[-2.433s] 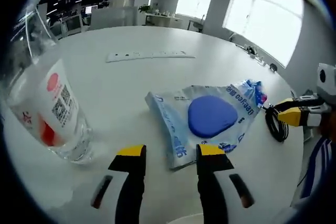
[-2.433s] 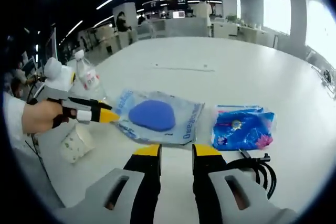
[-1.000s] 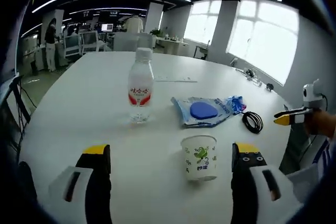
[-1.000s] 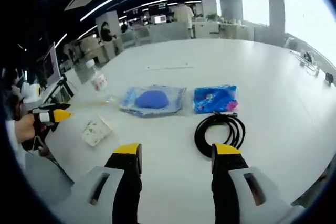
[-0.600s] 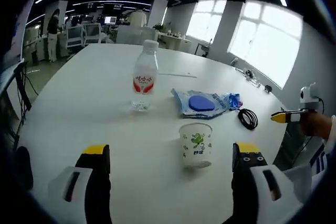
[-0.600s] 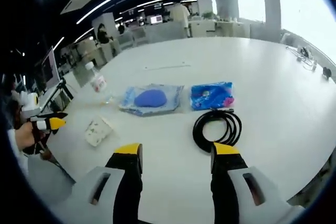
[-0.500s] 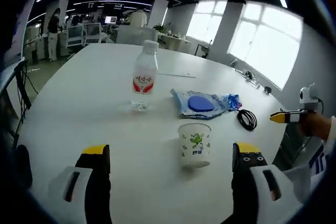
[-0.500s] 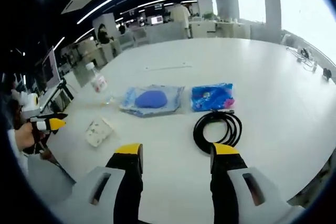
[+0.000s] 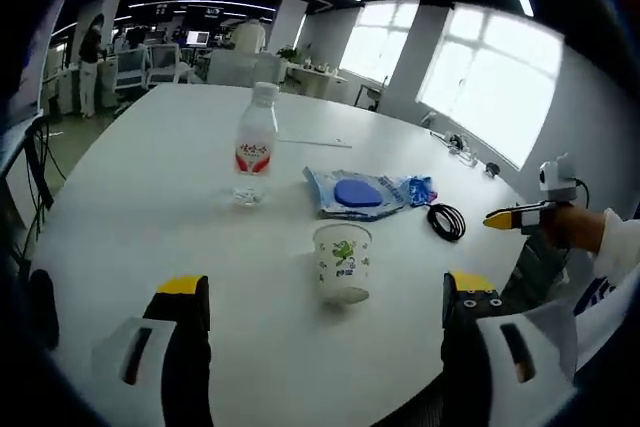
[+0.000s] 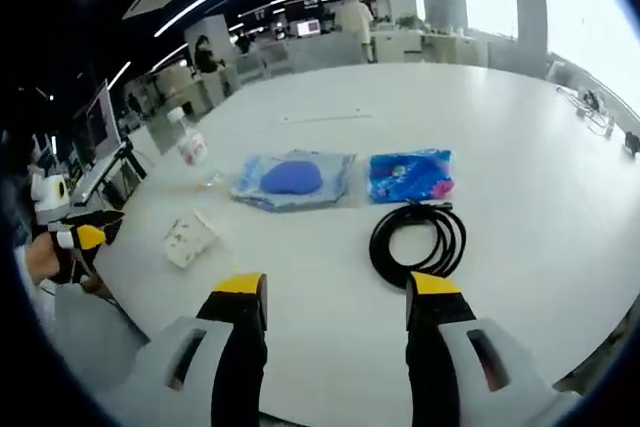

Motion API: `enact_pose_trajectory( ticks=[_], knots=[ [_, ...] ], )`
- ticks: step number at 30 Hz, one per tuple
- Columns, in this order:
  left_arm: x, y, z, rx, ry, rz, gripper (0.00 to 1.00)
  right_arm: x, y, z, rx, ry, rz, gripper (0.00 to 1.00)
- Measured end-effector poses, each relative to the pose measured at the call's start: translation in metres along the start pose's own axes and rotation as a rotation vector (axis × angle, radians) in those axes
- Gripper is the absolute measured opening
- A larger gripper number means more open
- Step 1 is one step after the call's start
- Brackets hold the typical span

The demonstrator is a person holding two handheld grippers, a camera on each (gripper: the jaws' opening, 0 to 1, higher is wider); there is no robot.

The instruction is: Arrange the tabletop items into an orderly group along one side of the table until the central work area is clear of visible clutter.

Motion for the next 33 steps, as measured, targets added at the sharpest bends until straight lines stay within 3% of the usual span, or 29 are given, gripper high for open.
enact_pose_trajectory(
  ticks=[5, 10, 16, 19, 24, 27, 33],
  knots=[
    [0.009, -0.007, -0.006, -0.04, 0.072, -0.002, 1.0, 0.004, 0.0, 0.0, -0.022, -0.018, 0.024, 0.56],
    [0.014, -0.013, -0.014, -0.065, 0.086, 0.025, 1.0, 0.007, 0.003, 0.002, -0.034, -0.028, 0.05, 0.55],
    [0.018, -0.02, -0.012, -0.039, 0.045, 0.039, 1.0, 0.001, 0.012, 0.01, -0.051, -0.038, 0.09, 0.52],
    [0.022, -0.021, -0.015, -0.039, 0.023, 0.029, 0.99, -0.005, 0.02, 0.024, 0.011, -0.079, 0.127, 0.48],
    [0.026, -0.031, -0.017, -0.028, 0.013, 0.047, 0.99, -0.038, 0.042, 0.038, -0.001, -0.076, 0.27, 0.45],
    [0.03, -0.041, -0.018, -0.021, 0.028, 0.043, 0.99, -0.064, 0.061, 0.047, -0.018, -0.126, 0.369, 0.39],
    [0.03, -0.056, -0.019, 0.019, 0.012, 0.051, 1.0, -0.105, 0.088, 0.055, -0.052, -0.211, 0.501, 0.4]
  ],
)
Point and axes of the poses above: the point that each gripper's makers call its tool centre point, and the gripper's own axes: y roughly forward along the fingers, x roughly to its right, z roughly out of its top, the point moved 8 cm from there along -y, roughly backward along the fingers, and after that the axes turned 7 degrees about x, right-handed, at the moved point
